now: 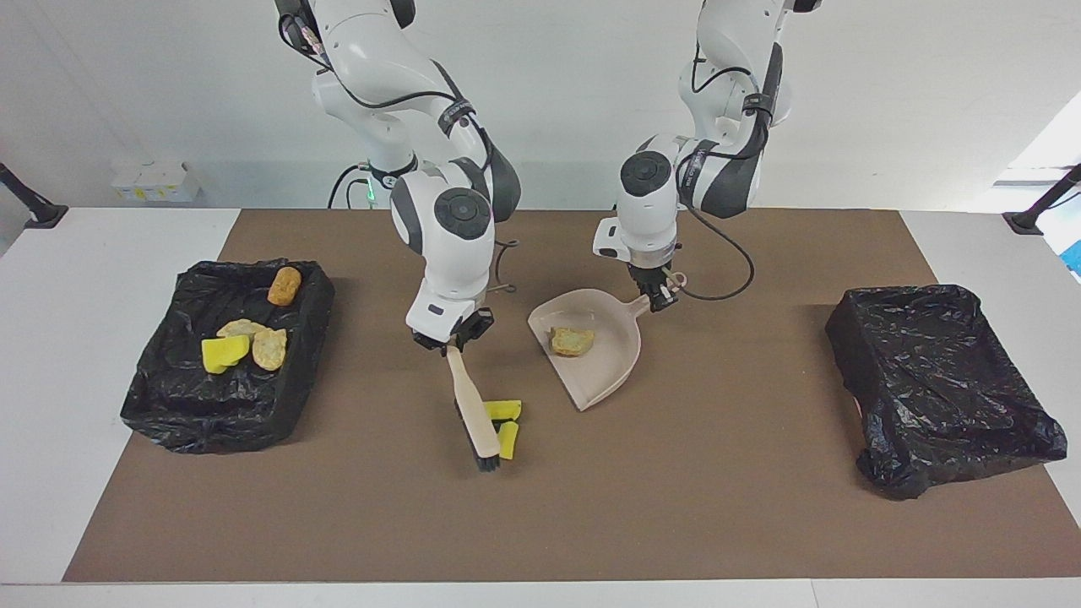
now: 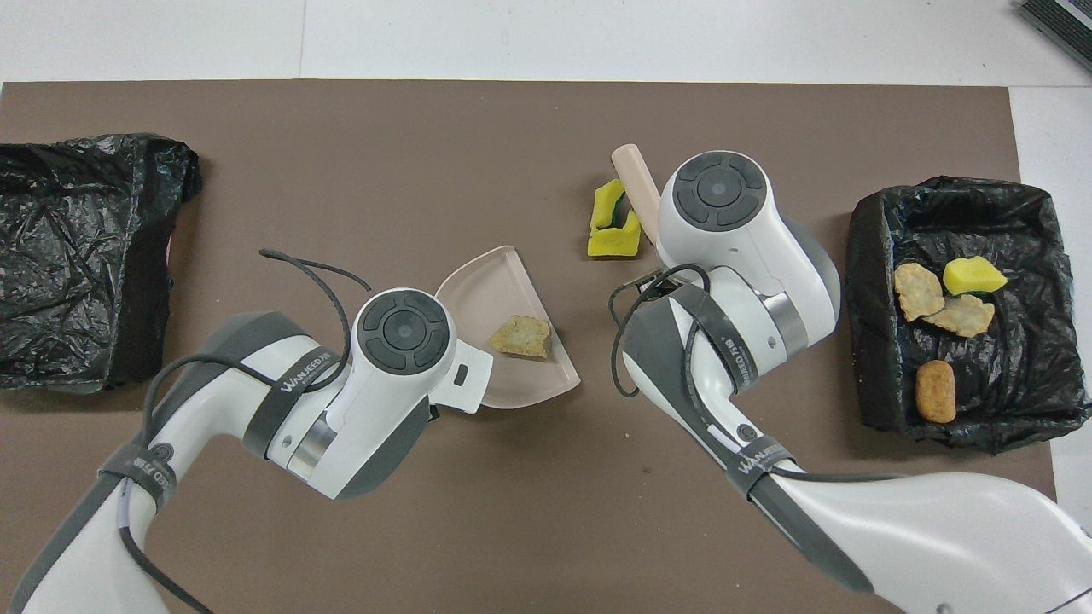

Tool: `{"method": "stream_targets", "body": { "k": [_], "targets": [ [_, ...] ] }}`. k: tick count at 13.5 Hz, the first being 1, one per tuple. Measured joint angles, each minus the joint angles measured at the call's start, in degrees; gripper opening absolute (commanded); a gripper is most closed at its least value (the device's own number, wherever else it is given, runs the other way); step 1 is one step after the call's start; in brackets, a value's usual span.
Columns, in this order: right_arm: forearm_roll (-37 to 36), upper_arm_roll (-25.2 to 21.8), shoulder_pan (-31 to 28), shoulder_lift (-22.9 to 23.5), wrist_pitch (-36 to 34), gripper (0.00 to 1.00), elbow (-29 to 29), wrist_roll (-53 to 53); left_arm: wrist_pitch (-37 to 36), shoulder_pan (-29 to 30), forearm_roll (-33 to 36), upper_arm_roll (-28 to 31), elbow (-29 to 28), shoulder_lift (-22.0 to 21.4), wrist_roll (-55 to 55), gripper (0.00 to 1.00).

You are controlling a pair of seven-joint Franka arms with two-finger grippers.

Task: Sweep and dump trash in bin
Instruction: 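Lift the brush and sweep again toward the dustpan with the right gripper, then brush the remaining scraps into the dustpan with the right gripper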

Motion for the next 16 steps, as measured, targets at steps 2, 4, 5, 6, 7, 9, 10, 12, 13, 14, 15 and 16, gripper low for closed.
{"method": "stream_targets", "body": {
  "k": [2,4,5,6,7,9,10,12,13,14,15,16],
  "targets": [
    [-0.2,0.0,-0.5,2.1,2.5,0.0,0.2,-0.5,0.0,0.3,0.0,0.1,0.0,0.0,-0.4,0.0],
    [-0.2,0.3,-0.1,3.9,3.5,0.0,0.4,-0.5,0.0,0.7,0.0,0.1,0.0,0.0,-0.5,0.0],
    [-0.2,0.7,0.3,4.3,3.5,0.0,0.5,-0.5,0.0,0.8,0.0,0.1,0.0,0.0,-0.5,0.0],
    [0.0,1.4,0.8,4.3,3.4,0.0,0.6,-0.5,0.0,0.8,0.0,0.1,0.0,0.0,-0.5,0.0],
    [0.9,2.1,1.6,4.3,3.2,0.0,0.6,-0.5,0.0,0.8,0.0,0.1,0.0,0.0,-0.5,0.0],
    [5.5,3.1,3.4,4.2,2.6,0.0,0.5,-0.5,0.0,0.8,0.0,0.1,-0.1,0.0,-0.6,0.0],
    [7.6,4.0,3.8,4.1,2.5,0.0,0.3,-0.5,0.0,0.8,0.0,0.1,-0.1,0.0,-0.6,0.0],
    [10.7,6.3,3.9,3.8,2.2,0.0,-0.4,-0.5,0.0,0.8,0.0,0.1,-0.1,0.0,-0.6,0.0],
    [12.1,7.1,4.0,3.5,2.0,0.0,-0.8,-0.2,-0.1,0.8,0.0,0.1,-0.1,0.0,-0.6,0.0],
    [12.9,7.8,4.0,3.2,1.6,0.0,-1.1,0.4,-0.1,0.8,0.0,0.1,-0.1,0.0,-0.7,0.0],
    [13.1,8.3,4.0,2.7,0.6,0.0,-1.1,1.5,-0.1,0.8,0.0,0.1,-0.1,0.0,-0.7,0.0],
    [13.2,8.4,4.0,2.1,-1.1,0.0,-1.1,2.1,-0.1,0.8,0.0,0.1,-0.1,0.0,-0.8,0.0]
  ]
}}
